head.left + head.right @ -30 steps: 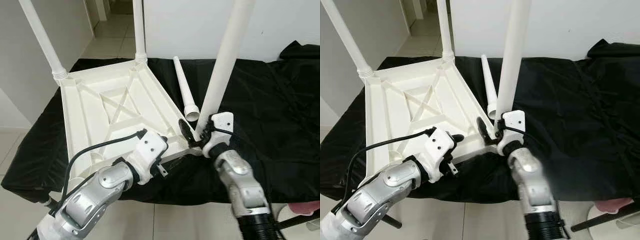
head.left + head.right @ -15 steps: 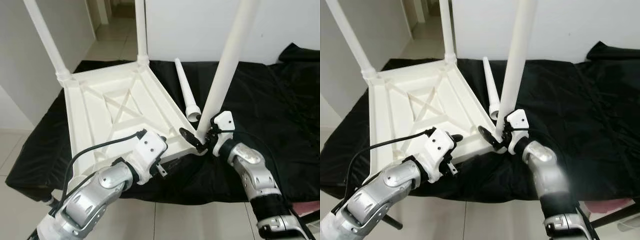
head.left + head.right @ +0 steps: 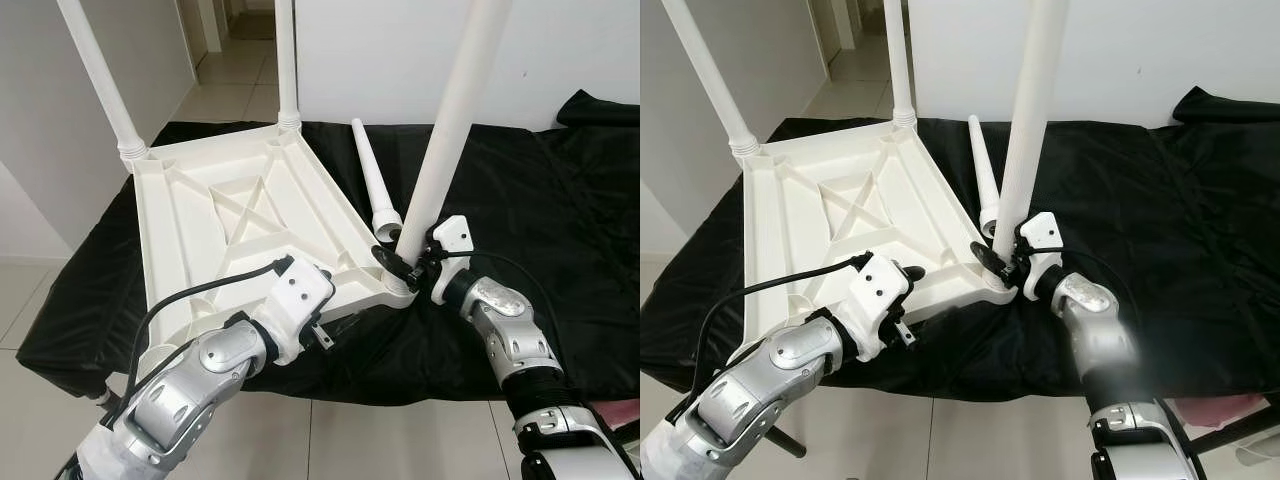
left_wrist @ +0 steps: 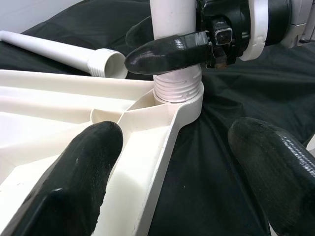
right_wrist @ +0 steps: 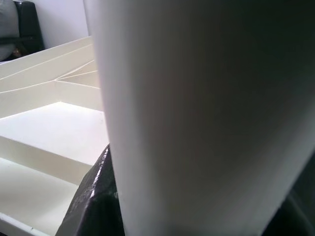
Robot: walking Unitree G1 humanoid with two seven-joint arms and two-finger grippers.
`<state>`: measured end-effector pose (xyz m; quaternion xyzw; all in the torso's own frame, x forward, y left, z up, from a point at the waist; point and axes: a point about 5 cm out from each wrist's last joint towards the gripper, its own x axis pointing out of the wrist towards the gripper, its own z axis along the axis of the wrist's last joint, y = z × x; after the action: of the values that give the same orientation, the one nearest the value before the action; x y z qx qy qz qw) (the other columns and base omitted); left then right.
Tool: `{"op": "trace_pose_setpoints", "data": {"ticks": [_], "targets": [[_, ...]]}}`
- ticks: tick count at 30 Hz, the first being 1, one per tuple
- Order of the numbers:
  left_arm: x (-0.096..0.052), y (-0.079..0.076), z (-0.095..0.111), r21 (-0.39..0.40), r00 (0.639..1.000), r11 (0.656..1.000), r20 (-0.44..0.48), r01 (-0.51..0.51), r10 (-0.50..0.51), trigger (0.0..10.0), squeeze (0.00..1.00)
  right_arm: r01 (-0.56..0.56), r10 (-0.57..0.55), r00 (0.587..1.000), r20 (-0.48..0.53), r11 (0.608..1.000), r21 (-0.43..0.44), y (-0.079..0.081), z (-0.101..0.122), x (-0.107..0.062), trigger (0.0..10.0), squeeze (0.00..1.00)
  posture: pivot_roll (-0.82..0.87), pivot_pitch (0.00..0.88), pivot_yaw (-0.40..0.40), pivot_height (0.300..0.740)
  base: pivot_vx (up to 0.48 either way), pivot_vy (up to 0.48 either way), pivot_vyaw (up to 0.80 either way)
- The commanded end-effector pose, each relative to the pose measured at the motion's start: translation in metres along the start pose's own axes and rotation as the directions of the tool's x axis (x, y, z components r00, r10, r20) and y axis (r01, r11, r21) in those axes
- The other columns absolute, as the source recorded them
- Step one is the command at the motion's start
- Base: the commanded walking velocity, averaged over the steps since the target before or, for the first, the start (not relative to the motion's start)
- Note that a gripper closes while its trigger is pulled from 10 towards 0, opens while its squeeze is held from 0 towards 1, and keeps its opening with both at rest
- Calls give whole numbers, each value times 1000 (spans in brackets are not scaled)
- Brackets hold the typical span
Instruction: Building children table
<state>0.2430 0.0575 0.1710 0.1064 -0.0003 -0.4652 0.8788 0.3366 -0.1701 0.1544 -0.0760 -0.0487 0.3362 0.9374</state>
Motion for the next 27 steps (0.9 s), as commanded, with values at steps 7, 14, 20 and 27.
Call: {"op": "trace_pose_setpoints", "data": {"ticks": [7, 14, 20, 27], "targets": [[-1, -3, -2, 10, 997, 997, -2, 73, -73, 10000, 0, 181, -176, 979, -101, 983, 42, 4, -28, -6, 10000, 0, 15, 22, 42, 740, 0, 0, 0], [0, -1, -2, 10, 998, 998, -2, 70, -70, 10000, 0, 307, -299, 946, -126, 950, 54, 4, -32, -7, 10000, 0, 9, 18, 42, 740, 0, 0, 0], [2, 5, -4, 17, 999, 999, -3, 39, -39, 10000, 0, 451, -436, 886, -159, 890, 72, 16, -32, -5, 10000, 0, 4, 15, 44, 740, 0, 0, 0], [4, 7, -3, 15, 999, 999, 2, 32, -32, 10000, 0, 571, -552, 818, -164, 813, 111, 33, -25, 4, 10000, 0, 2, 14, 37, 740, 0, 0, 0]]}}
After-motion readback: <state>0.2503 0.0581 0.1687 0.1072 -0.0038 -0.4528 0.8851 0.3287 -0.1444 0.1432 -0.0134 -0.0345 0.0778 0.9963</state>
